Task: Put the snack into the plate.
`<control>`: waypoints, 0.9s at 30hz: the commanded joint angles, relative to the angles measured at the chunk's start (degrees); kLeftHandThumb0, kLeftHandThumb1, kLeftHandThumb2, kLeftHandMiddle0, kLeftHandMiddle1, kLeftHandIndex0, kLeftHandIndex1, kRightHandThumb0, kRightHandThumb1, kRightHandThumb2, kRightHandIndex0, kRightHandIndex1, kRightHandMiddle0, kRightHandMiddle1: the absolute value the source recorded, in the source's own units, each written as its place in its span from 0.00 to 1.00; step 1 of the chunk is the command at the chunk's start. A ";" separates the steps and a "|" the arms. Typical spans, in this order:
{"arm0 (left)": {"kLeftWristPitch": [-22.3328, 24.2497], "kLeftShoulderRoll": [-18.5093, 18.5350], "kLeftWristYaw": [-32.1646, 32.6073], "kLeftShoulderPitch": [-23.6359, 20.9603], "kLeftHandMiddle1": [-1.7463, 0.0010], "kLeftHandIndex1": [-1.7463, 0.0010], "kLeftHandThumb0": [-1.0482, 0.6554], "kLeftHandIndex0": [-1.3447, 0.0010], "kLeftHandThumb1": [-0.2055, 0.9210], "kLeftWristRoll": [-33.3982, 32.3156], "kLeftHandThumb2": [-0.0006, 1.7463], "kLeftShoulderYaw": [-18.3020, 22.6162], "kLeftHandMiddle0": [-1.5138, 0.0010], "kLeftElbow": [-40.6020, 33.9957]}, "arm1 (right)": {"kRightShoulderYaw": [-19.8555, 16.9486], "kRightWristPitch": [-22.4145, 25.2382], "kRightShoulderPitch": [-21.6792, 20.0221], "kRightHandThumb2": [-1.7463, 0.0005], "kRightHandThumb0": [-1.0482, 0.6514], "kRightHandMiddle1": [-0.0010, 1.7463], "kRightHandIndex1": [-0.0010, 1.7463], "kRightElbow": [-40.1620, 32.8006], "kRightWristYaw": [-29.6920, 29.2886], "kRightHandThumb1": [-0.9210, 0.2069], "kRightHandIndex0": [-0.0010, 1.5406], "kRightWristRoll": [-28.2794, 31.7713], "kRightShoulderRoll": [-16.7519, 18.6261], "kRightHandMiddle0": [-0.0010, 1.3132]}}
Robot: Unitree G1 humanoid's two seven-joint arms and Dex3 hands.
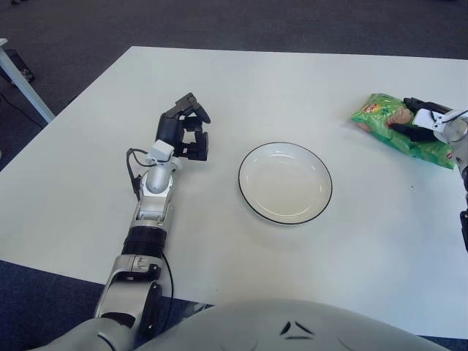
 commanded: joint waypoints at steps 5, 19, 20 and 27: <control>0.16 -0.84 0.55 4.51 0.00 0.00 0.30 0.44 0.32 0.66 0.87 -0.10 0.11 1.92 | 0.62 2.11 4.92 0.54 0.00 0.00 0.00 -10.51 8.79 0.00 0.00 3.74 1.52 0.00; -0.29 -0.82 -0.01 4.64 0.00 0.00 0.30 0.45 0.33 0.23 0.86 -0.31 0.12 1.65 | -0.41 2.74 5.84 0.53 0.01 0.01 0.00 -10.14 11.04 0.00 0.00 7.70 1.82 0.01; -0.17 -0.81 -0.10 4.64 0.00 0.00 0.30 0.45 0.33 0.15 0.86 -0.33 0.12 1.56 | -0.44 2.45 5.99 0.53 0.01 0.01 0.00 -10.21 11.07 0.00 0.00 7.96 1.79 0.01; -0.08 -0.95 -0.12 4.67 0.00 0.00 0.30 0.46 0.34 -0.07 0.86 -0.28 0.12 1.33 | -0.21 1.84 7.69 0.53 0.02 0.18 0.05 -12.67 7.29 0.00 0.04 6.83 1.06 0.01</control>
